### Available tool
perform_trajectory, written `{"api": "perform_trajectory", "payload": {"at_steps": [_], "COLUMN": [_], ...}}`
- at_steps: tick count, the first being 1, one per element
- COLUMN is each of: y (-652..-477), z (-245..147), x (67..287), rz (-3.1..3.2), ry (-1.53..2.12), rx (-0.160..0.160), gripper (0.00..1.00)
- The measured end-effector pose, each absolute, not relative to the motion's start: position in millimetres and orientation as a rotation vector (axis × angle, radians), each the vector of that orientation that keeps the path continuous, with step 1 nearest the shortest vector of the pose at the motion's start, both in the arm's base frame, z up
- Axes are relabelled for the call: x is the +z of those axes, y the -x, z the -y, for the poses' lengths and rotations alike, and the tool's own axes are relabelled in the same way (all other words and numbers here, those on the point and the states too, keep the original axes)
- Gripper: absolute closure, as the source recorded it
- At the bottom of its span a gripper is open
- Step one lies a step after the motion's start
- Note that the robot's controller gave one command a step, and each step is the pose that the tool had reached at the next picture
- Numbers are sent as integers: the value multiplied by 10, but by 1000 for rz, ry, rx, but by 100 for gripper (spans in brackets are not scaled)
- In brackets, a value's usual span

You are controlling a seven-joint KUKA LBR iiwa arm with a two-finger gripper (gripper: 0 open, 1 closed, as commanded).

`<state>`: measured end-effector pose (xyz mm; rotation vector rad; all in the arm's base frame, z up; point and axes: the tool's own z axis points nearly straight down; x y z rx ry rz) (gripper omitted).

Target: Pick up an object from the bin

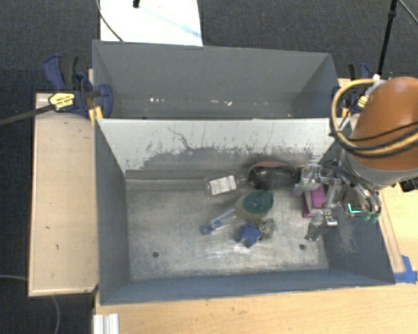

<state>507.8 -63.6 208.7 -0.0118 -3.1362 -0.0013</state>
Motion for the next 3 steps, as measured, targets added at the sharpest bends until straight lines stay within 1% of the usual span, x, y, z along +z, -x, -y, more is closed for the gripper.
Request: {"api": "perform_trajectory", "payload": {"at_steps": [1,2,3], "y": [-4847,-5359,-5354], "z": [-359,42,34], "x": [816,927,927], "rz": [3118,3095,3094], "ry": [-336,-537,-540], "rx": [-5,-1,-1], "gripper": [0,0,100]}}
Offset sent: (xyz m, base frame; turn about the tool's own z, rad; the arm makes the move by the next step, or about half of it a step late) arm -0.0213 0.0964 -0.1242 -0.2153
